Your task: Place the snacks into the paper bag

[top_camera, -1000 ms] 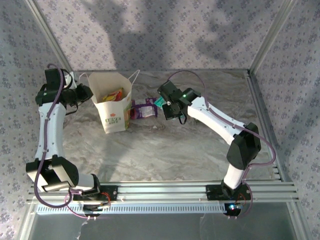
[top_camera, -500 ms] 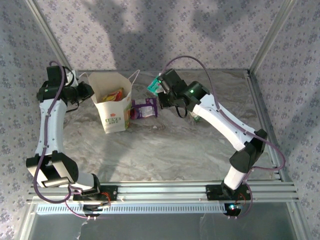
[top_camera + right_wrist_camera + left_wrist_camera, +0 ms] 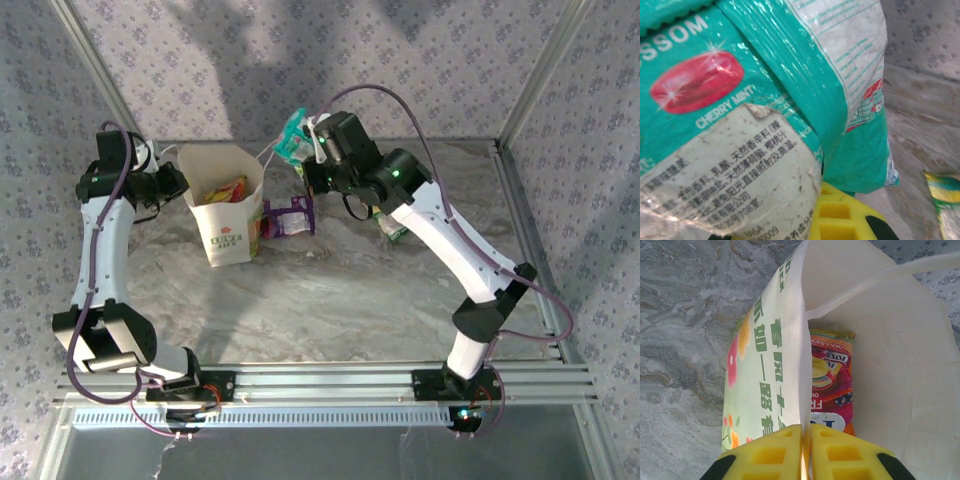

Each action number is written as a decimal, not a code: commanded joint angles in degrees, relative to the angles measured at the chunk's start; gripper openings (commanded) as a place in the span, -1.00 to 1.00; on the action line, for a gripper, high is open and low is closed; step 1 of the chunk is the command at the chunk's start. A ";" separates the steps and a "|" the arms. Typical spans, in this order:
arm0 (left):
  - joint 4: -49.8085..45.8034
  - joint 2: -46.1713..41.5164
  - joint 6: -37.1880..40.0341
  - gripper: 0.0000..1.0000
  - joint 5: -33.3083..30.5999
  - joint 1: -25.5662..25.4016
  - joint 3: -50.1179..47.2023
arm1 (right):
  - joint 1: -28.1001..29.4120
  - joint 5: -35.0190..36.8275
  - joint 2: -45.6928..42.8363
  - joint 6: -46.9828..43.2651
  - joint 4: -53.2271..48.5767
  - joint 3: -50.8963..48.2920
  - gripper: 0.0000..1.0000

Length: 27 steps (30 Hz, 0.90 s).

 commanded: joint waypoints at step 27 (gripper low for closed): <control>-1.21 0.35 1.68 -0.80 -0.01 -0.22 2.01 | 0.41 -29.74 22.45 8.51 10.91 27.46 -1.00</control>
